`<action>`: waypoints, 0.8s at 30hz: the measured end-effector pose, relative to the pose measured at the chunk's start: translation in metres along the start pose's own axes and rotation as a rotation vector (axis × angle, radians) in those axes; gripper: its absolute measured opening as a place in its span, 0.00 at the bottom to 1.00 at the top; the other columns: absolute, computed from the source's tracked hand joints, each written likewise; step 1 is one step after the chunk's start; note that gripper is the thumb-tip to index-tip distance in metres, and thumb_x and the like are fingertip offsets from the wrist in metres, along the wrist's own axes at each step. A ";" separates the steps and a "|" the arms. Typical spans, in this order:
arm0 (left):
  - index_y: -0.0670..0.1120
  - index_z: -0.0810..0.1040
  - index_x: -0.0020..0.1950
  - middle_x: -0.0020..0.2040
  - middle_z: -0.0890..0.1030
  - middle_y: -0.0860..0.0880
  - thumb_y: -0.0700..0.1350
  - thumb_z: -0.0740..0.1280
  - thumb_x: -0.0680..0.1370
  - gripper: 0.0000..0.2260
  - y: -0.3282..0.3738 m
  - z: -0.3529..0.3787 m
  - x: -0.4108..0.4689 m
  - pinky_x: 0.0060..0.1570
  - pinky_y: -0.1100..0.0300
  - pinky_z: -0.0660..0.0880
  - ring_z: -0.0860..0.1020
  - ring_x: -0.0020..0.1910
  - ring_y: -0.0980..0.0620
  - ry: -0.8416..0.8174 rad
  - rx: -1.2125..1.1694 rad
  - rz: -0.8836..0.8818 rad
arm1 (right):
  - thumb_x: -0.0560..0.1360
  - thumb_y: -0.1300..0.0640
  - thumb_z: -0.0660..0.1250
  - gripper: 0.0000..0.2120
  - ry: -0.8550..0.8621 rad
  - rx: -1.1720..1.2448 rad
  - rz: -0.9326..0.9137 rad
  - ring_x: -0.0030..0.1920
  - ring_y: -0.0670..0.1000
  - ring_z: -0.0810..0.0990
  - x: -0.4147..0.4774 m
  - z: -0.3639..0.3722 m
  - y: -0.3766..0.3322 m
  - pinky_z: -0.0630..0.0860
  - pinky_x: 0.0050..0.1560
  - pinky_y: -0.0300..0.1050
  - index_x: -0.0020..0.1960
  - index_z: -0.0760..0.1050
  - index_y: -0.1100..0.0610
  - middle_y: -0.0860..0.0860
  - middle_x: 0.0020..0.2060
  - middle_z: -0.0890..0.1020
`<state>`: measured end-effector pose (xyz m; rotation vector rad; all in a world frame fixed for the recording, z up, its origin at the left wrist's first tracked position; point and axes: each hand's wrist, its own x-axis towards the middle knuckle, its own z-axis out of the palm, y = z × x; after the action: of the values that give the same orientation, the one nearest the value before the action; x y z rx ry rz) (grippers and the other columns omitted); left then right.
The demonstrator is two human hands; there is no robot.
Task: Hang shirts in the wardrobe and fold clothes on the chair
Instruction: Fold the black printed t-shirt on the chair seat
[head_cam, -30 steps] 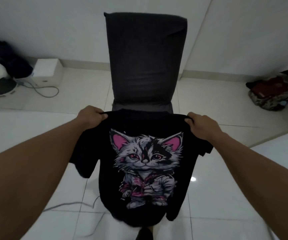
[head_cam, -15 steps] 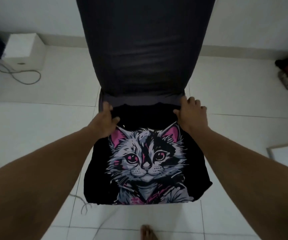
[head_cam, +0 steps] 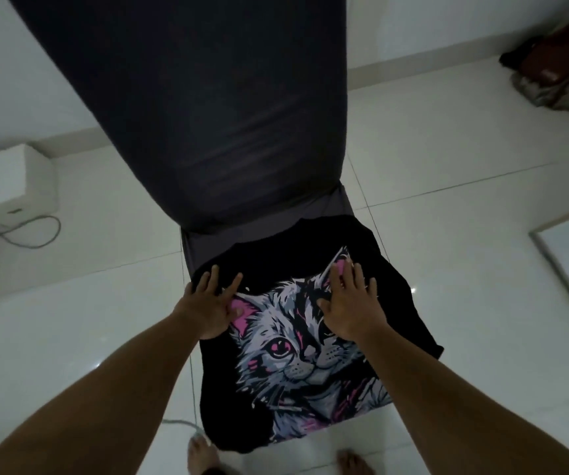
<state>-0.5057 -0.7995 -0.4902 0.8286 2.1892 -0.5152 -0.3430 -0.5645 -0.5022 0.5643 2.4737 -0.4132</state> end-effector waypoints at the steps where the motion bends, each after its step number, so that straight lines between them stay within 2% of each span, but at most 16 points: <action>1: 0.59 0.30 0.78 0.79 0.33 0.39 0.66 0.44 0.81 0.32 -0.005 0.002 0.003 0.77 0.43 0.45 0.39 0.80 0.40 0.022 0.046 0.017 | 0.84 0.39 0.46 0.36 0.027 0.006 0.005 0.79 0.61 0.32 -0.001 0.003 0.001 0.38 0.79 0.62 0.81 0.33 0.56 0.60 0.80 0.35; 4: 0.56 0.28 0.78 0.78 0.32 0.37 0.70 0.33 0.74 0.35 -0.017 0.011 0.010 0.77 0.43 0.42 0.36 0.79 0.39 0.123 0.116 0.108 | 0.83 0.38 0.40 0.34 0.140 0.007 0.073 0.79 0.61 0.33 -0.008 0.017 0.004 0.37 0.78 0.62 0.81 0.32 0.53 0.61 0.80 0.36; 5: 0.55 0.30 0.78 0.78 0.33 0.37 0.70 0.31 0.74 0.36 -0.023 0.015 0.014 0.77 0.43 0.42 0.37 0.79 0.38 0.186 0.129 0.161 | 0.82 0.37 0.37 0.34 0.176 0.023 0.123 0.79 0.61 0.33 -0.011 0.023 0.000 0.37 0.78 0.62 0.80 0.31 0.53 0.62 0.80 0.36; 8: 0.48 0.47 0.82 0.80 0.50 0.36 0.63 0.40 0.82 0.31 -0.035 0.024 0.034 0.77 0.42 0.46 0.49 0.80 0.38 0.478 0.143 0.356 | 0.83 0.38 0.38 0.32 0.244 0.101 0.280 0.79 0.60 0.32 -0.023 0.039 -0.017 0.36 0.79 0.61 0.81 0.33 0.52 0.61 0.80 0.37; 10: 0.47 0.53 0.81 0.80 0.55 0.37 0.59 0.44 0.83 0.29 -0.038 0.023 0.047 0.75 0.42 0.47 0.54 0.80 0.38 0.565 0.187 0.500 | 0.84 0.40 0.41 0.32 0.286 0.155 0.394 0.80 0.60 0.34 -0.034 0.051 -0.031 0.37 0.79 0.62 0.82 0.37 0.51 0.61 0.81 0.39; 13: 0.51 0.50 0.82 0.81 0.51 0.38 0.59 0.42 0.82 0.28 -0.037 0.016 0.059 0.76 0.42 0.46 0.51 0.80 0.39 0.604 0.257 0.695 | 0.84 0.39 0.41 0.32 0.328 0.258 0.555 0.80 0.60 0.36 -0.053 0.070 -0.058 0.38 0.79 0.62 0.83 0.40 0.52 0.60 0.81 0.40; 17: 0.54 0.44 0.81 0.81 0.43 0.39 0.60 0.39 0.82 0.28 -0.024 0.013 0.060 0.78 0.40 0.46 0.43 0.81 0.40 0.583 0.334 0.801 | 0.83 0.38 0.40 0.32 0.357 0.395 0.659 0.80 0.58 0.33 -0.077 0.097 -0.096 0.35 0.78 0.59 0.82 0.37 0.50 0.58 0.81 0.38; 19: 0.54 0.43 0.82 0.81 0.43 0.39 0.60 0.41 0.83 0.27 -0.024 0.014 0.062 0.78 0.40 0.47 0.43 0.81 0.40 0.578 0.362 0.833 | 0.83 0.38 0.39 0.32 0.395 0.462 0.696 0.80 0.58 0.34 -0.086 0.109 -0.114 0.37 0.78 0.60 0.82 0.38 0.50 0.59 0.81 0.39; 21: 0.56 0.42 0.82 0.82 0.44 0.39 0.61 0.40 0.83 0.27 -0.029 0.015 0.065 0.77 0.39 0.48 0.43 0.81 0.40 0.549 0.364 0.842 | 0.82 0.38 0.39 0.33 0.447 0.476 0.729 0.81 0.61 0.40 -0.096 0.120 -0.131 0.40 0.78 0.61 0.83 0.41 0.52 0.61 0.81 0.44; 24: 0.56 0.48 0.82 0.81 0.48 0.37 0.61 0.39 0.83 0.27 -0.037 0.017 0.060 0.76 0.37 0.51 0.46 0.80 0.38 0.523 0.341 0.801 | 0.83 0.38 0.48 0.33 0.482 0.578 0.774 0.81 0.61 0.45 -0.110 0.139 -0.150 0.44 0.78 0.60 0.83 0.45 0.51 0.61 0.81 0.49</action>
<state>-0.5552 -0.8116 -0.5420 2.0850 1.9725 -0.2722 -0.2684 -0.7838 -0.5229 1.9559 2.2729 -0.7236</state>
